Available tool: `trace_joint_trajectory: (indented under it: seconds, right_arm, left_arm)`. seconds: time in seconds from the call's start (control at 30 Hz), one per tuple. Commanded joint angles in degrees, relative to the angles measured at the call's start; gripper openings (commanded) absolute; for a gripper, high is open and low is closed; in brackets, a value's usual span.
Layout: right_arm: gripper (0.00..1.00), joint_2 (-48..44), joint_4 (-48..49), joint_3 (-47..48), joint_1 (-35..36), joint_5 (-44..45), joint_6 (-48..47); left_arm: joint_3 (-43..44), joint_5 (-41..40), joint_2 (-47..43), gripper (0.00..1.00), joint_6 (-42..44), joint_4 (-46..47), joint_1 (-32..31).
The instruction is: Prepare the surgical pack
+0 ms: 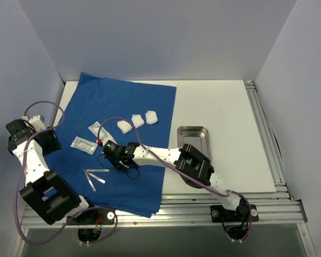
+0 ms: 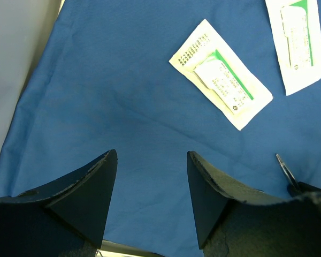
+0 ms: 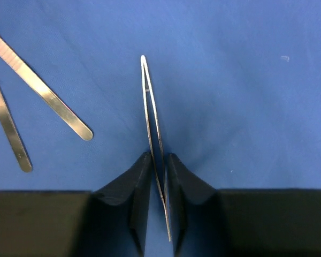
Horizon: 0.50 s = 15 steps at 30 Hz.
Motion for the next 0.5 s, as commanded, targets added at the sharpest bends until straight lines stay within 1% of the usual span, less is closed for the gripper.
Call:
trace_joint_trajectory:
  seconds: [0.0,0.03,0.13,0.23,0.27,0.33,0.37,0.43,0.47]
  right_arm:
    - [0.1,0.28,-4.35,0.4,0.39,1.39,-0.23]
    - [0.01,0.02,-4.35,0.4,0.39,1.74,-0.23]
    - [0.0,-2.35,-4.09,0.48,0.39,3.94,-0.06]
    - [0.0,-6.65,-2.68,-0.3,0.3,6.92,0.03]
    - [0.0,-9.45,-2.16,-0.74,0.13,7.89,0.12]
    - [0.0,-12.63,-0.58,-3.2,-0.49,10.52,0.55]
    - [0.0,-15.86,-0.14,-4.25,-1.71,11.4,0.91]
    - [0.0,-19.39,0.57,-8.73,-3.47,14.56,2.57]
    - [0.0,-22.98,0.75,-10.75,-6.26,15.62,3.36]
  left_arm:
    - [0.99,1.31,0.17,0.64,0.88,0.22,0.31]
    - [0.99,1.4,0.17,0.64,0.88,0.22,0.31]
    - [0.99,1.31,0.08,0.64,0.88,0.31,0.39]
    - [0.99,1.22,-0.09,0.64,0.88,0.22,0.31]
    - [0.99,1.31,-0.09,0.64,0.97,0.22,0.31]
    - [0.99,1.31,0.08,0.64,0.97,0.22,0.39]
    - [0.99,1.31,0.08,0.64,1.06,0.05,0.31]
    - [1.08,1.22,0.17,0.64,1.15,-0.04,0.31]
    - [1.08,1.22,0.17,0.64,1.15,-0.13,0.31]
